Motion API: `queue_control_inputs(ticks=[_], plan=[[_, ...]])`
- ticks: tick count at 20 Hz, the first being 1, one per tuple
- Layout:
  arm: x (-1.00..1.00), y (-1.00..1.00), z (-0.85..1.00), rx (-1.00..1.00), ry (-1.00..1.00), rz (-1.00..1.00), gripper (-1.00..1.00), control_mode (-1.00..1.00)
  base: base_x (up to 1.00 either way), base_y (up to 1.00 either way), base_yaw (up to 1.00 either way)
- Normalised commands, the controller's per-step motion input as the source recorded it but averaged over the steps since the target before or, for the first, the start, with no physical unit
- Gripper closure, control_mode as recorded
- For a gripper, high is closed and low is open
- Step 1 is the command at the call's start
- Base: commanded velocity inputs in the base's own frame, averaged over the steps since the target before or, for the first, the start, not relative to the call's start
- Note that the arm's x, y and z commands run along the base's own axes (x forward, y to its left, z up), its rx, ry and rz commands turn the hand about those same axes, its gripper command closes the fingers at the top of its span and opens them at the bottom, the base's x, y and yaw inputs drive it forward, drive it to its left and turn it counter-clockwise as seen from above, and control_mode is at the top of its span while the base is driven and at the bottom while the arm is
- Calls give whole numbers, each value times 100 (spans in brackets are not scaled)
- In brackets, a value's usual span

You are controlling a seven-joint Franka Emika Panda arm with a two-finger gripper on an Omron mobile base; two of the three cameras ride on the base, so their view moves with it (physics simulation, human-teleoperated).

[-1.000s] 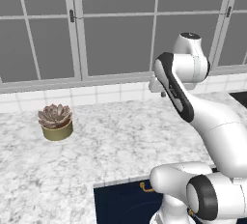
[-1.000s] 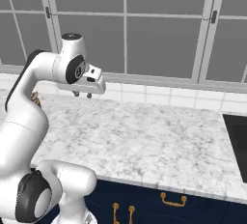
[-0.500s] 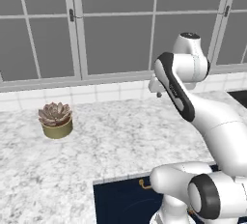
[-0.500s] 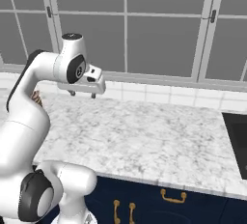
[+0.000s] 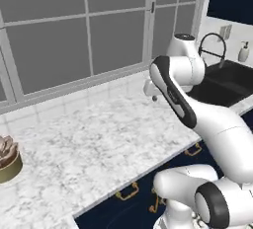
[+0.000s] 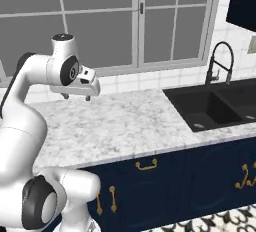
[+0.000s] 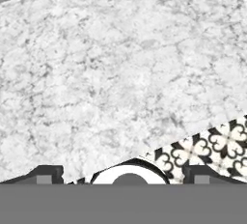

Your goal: Navigate to the microwave.

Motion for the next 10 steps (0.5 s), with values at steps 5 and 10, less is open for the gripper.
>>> queue_control_inputs(ticks=[5,10], plan=[[0,0,0,0,0,0,-100,100,1,-1,-90],[0,0,0,0,0,0,-100,100,10,-5,-95]])
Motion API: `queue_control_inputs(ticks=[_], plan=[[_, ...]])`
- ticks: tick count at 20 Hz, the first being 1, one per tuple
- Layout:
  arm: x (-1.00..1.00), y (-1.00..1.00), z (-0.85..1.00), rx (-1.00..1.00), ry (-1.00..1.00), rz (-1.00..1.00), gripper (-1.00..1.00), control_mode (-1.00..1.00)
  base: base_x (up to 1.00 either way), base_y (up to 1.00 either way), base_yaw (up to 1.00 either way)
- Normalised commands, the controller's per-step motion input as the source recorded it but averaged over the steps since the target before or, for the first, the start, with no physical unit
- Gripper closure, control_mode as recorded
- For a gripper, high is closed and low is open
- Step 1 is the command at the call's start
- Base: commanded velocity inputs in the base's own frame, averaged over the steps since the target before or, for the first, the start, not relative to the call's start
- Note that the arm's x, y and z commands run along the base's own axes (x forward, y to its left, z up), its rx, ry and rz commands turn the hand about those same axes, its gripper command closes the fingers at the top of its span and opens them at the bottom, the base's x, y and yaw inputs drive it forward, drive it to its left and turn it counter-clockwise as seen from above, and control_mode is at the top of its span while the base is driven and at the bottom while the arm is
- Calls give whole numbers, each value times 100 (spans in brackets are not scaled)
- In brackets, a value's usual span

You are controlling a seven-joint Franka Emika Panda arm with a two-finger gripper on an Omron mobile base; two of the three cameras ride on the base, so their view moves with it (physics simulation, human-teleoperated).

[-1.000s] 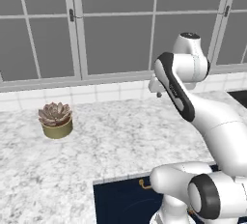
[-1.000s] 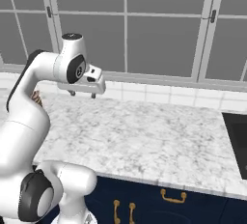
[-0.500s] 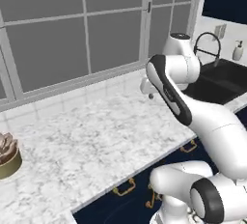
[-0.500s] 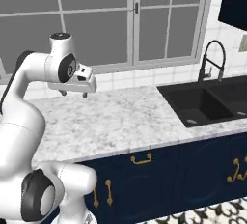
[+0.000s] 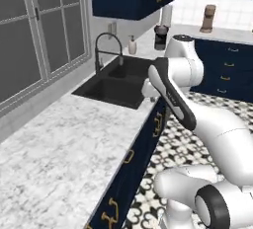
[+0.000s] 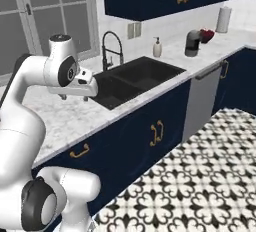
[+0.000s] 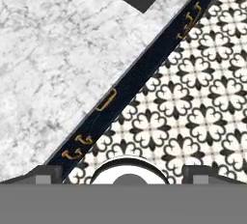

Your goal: Navigate to the microwave.

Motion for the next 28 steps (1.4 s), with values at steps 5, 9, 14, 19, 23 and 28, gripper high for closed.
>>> queue_control_inputs(ticks=[5,9,14,19,23,28], plan=[[0,0,0,0,0,0,-100,100,22,-21,-90],[0,0,0,0,0,0,-100,100,51,-39,-79],[0,0,0,0,0,0,-100,100,72,-75,-65],[0,0,0,0,0,0,-100,100,68,-76,-67],[0,0,0,0,0,0,-100,100,62,-69,-70],[0,0,0,0,0,0,-100,100,69,-53,-72]])
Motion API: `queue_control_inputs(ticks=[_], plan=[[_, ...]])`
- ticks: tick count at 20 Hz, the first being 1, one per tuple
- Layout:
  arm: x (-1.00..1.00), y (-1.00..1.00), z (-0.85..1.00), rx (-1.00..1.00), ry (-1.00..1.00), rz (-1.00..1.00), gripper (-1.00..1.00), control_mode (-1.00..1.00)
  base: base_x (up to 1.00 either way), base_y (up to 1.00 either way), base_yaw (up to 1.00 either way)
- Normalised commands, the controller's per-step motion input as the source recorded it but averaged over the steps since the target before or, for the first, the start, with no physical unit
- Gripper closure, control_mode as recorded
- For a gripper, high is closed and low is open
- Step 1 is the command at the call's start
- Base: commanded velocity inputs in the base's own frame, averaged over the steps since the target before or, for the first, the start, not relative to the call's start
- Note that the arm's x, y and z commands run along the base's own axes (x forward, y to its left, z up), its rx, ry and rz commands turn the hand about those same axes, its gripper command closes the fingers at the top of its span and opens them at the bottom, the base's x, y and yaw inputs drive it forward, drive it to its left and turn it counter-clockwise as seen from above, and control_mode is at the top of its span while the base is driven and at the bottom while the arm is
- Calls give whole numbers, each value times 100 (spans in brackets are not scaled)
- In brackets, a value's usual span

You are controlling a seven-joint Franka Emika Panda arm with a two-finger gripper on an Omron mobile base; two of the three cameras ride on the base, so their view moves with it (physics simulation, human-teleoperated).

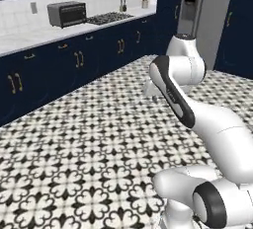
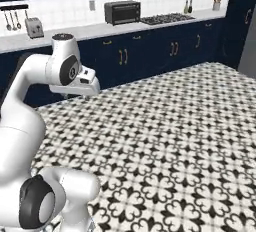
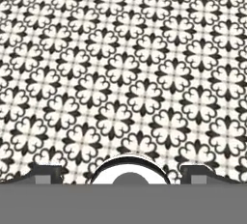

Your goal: Navigate to the microwave.

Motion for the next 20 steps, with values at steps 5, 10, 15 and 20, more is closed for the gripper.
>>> queue_control_inputs(ticks=[5,10,15,20], plan=[[0,0,0,0,0,0,-100,100,77,-29,-75],[0,0,0,0,0,0,-100,100,95,-11,-71],[0,0,0,0,0,0,-100,100,100,-16,-63],[0,0,0,0,0,0,-100,100,100,-6,-61]])
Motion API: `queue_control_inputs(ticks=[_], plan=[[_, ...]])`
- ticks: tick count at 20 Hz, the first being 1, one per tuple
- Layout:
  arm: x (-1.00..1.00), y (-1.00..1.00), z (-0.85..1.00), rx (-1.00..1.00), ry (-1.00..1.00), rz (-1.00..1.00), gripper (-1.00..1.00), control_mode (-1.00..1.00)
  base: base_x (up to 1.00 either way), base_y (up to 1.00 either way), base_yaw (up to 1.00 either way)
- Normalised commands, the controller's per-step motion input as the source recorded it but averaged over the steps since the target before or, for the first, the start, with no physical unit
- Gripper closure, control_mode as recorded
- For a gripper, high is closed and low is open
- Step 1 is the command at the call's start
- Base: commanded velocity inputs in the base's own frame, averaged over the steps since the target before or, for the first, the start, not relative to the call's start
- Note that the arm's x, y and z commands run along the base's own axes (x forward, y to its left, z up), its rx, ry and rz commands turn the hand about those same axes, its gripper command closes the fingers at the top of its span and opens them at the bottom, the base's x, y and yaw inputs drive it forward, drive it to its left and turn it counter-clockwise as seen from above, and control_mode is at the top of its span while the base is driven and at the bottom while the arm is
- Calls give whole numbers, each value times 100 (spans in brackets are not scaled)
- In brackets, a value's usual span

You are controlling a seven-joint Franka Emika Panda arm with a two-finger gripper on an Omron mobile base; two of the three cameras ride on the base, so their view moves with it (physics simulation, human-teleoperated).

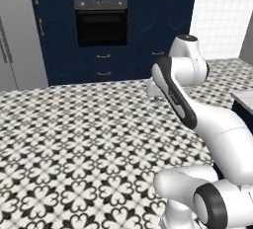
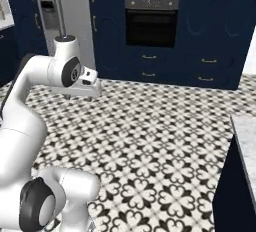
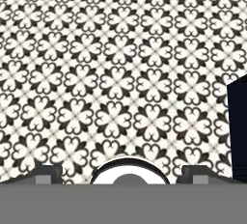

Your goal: Navigate to the microwave.

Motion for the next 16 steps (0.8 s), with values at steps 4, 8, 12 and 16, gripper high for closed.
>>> queue_control_inputs(ticks=[4,8,12,16], plan=[[0,0,0,0,0,0,-100,100,100,14,-50],[0,0,0,0,0,0,-100,100,100,22,-39],[0,0,0,0,0,0,-100,100,100,11,-8],[0,0,0,0,0,0,-100,100,100,23,13]])
